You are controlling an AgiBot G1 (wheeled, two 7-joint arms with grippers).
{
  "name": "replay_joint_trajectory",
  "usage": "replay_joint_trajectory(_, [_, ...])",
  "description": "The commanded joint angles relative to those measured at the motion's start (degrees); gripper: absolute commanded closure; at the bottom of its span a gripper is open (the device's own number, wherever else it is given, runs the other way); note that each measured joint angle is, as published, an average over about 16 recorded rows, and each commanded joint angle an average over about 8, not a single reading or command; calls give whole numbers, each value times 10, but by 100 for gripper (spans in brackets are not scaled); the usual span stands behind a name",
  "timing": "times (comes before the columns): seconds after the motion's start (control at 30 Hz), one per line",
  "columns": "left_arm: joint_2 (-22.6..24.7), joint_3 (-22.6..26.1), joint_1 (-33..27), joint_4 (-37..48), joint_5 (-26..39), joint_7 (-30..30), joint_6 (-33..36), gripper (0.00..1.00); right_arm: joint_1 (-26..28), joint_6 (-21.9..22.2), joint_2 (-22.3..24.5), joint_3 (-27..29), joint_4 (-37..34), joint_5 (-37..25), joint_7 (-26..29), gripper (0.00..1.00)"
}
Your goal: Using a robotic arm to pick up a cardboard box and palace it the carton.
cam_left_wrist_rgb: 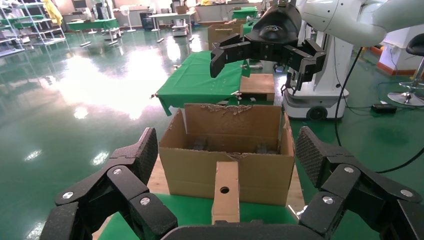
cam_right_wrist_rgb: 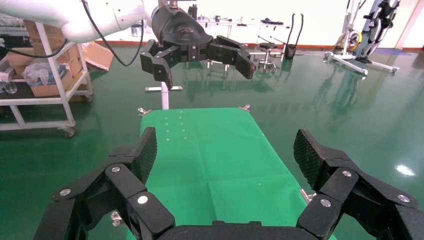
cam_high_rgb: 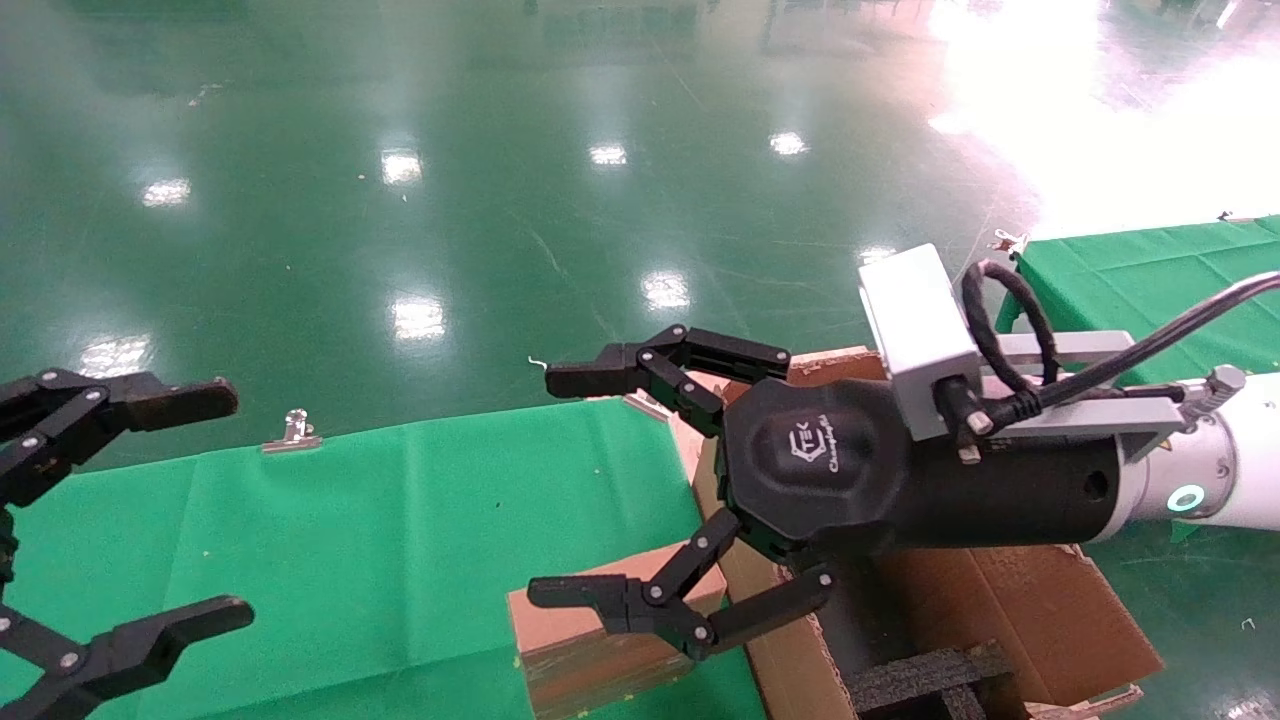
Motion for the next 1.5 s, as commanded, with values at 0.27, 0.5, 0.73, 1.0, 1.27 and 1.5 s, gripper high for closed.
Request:
replay_joint_trajectory(0.27, [0,0,0,0,0,0,0,0,0,0,0,0,0,0,0,0])
replay_joint_trajectory(0.5, [0,0,0,0,0,0,0,35,0,0,0,0,0,0,0,0])
replay_joint_trajectory(0.73, [0,0,0,0,0,0,0,100,0,0,0,0,0,0,0,0])
replay_joint_trajectory(1.0, [0,0,0,0,0,0,0,100,15,-8,3,-19,-1,-36,14,0])
replay_joint_trajectory(1.27, [0,0,0,0,0,0,0,100,92,-30,-12,-88,-12,-169,58,0])
replay_joint_trajectory(1.5, [0,0,0,0,0,0,0,100,156,-44,-47,-161,-21,-285,74,0])
